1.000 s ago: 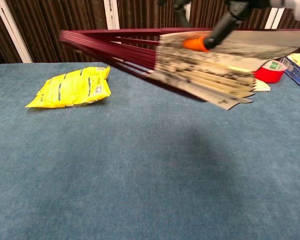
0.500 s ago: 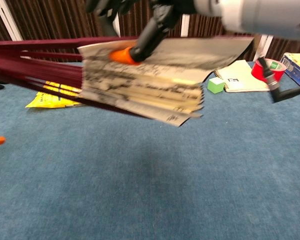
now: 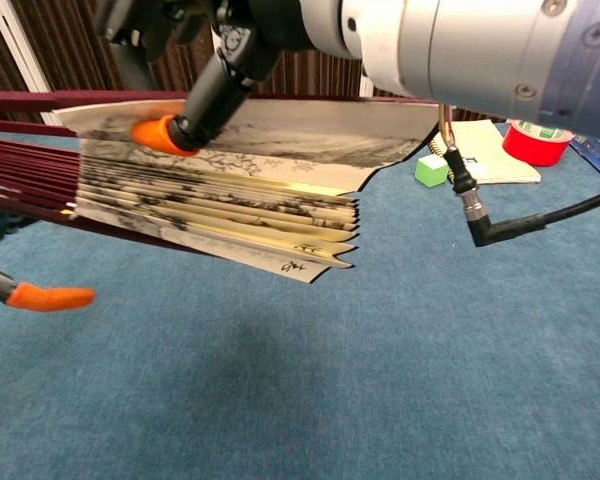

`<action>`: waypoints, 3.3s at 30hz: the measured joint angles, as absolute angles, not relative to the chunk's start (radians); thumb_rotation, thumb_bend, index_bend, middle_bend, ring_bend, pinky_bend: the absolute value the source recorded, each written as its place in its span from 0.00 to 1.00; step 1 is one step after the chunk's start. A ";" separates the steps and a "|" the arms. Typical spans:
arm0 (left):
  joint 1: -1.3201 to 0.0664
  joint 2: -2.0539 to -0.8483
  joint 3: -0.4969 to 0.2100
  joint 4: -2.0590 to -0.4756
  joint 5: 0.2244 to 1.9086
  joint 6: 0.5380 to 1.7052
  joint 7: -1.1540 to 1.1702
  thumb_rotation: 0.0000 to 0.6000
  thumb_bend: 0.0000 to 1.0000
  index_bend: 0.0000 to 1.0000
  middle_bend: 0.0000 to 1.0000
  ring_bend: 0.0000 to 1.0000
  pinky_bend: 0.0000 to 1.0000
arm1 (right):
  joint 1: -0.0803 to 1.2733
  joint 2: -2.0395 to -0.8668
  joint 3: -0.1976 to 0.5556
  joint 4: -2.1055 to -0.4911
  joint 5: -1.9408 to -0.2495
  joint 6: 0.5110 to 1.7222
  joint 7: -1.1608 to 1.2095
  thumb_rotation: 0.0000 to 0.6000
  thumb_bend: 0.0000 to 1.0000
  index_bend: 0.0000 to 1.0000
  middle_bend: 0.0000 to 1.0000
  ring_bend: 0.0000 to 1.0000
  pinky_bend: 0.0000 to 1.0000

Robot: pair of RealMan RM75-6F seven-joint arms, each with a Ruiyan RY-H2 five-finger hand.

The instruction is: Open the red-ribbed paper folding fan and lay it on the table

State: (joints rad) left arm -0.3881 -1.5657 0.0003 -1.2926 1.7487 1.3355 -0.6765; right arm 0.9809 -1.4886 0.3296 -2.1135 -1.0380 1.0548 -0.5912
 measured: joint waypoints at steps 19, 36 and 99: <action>-0.431 -1.759 0.007 -1.143 1.773 1.426 -0.757 1.00 0.44 0.40 0.16 0.00 0.15 | 0.998 -1.493 0.306 -2.175 -1.031 1.091 -0.599 1.00 0.47 0.73 0.16 0.21 0.16; -0.429 -1.754 -0.041 -1.130 1.700 1.461 -0.708 1.00 0.56 0.72 0.43 0.04 0.25 | 0.957 -1.402 0.314 -2.213 -1.037 1.120 -0.520 1.00 0.47 0.73 0.16 0.21 0.16; -0.555 -1.717 0.058 -1.214 1.701 1.306 -1.046 1.00 0.44 0.66 0.28 0.00 0.16 | 0.932 -1.542 0.237 -2.146 -1.133 1.157 -0.566 1.00 0.50 0.73 0.16 0.21 0.16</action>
State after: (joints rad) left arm -0.5549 -1.7169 0.0581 -1.2138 1.7005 1.3057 -1.0460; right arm 0.9324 -1.5423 0.2371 -2.1455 -1.1334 1.1568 -0.5662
